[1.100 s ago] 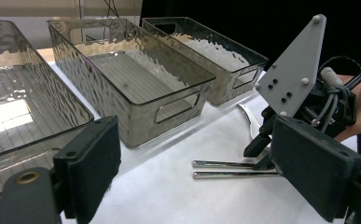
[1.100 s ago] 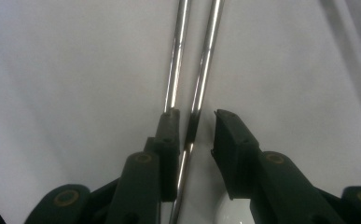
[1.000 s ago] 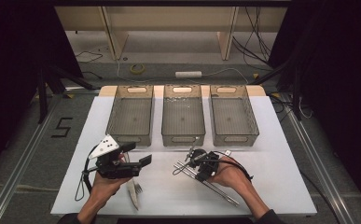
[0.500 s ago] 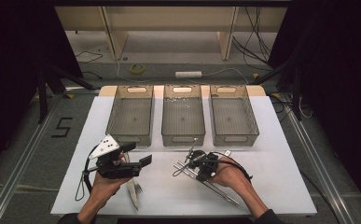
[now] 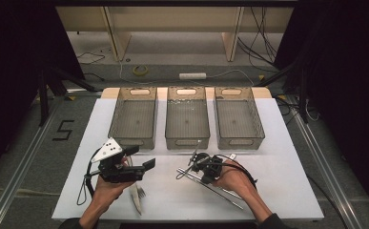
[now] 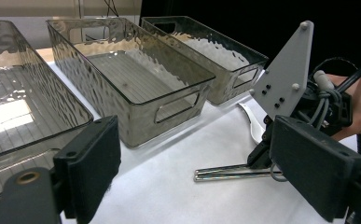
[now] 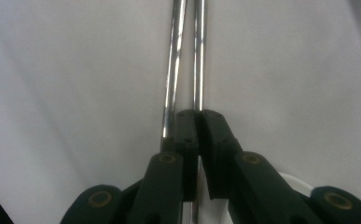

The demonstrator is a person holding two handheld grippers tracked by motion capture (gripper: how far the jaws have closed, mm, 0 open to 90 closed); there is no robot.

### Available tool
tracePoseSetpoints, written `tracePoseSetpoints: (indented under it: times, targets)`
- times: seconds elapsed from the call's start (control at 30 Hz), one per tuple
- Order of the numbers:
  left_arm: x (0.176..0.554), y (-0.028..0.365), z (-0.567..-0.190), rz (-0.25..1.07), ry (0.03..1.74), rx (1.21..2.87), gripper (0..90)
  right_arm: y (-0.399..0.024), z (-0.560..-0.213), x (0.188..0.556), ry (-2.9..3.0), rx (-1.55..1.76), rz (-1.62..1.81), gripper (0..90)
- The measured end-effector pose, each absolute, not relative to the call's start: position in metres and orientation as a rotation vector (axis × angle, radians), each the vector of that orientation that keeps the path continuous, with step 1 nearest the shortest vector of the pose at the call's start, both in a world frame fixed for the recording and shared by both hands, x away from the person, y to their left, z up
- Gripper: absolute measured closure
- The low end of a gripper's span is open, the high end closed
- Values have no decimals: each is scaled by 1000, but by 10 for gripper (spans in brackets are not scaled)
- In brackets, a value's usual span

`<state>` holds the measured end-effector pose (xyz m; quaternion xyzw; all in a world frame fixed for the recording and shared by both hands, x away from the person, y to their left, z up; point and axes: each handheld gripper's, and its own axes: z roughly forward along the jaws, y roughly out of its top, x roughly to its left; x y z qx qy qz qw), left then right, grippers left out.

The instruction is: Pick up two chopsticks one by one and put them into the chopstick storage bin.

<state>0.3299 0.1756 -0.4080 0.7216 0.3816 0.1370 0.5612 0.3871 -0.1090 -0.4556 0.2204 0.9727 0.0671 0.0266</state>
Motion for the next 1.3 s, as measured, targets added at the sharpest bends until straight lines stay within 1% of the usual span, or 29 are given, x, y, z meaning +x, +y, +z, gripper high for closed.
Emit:
tracePoseSetpoints:
  times: [0.13, 0.4, 0.5, 0.73, 0.93, 1.1, 1.3]
  targets:
    - [330, 176, -408, 322, 899, 1701, 160, -109, -451, 384, 3004, 653, 228, 861]
    - [331, 173, -409, 310, 901, 1722, 160, -114, -425, 378, 2980, 597, 317, 862]
    - [332, 171, -411, 298, 893, 1749, 160, -114, -421, 376, 2982, 579, 317, 862]
    - [334, 157, -416, 228, 824, 1876, 164, -110, -409, 366, 2990, 471, 357, 862]
    - [331, 140, -421, 212, 733, 2005, 170, -103, -403, 356, 2993, 381, 362, 861]
    - [331, 134, -424, 147, 677, 2051, 181, -99, -400, 350, 2999, 309, 370, 861]
    - [332, 127, -427, 130, 631, 2103, 206, -97, -400, 347, 3002, 289, 367, 861]
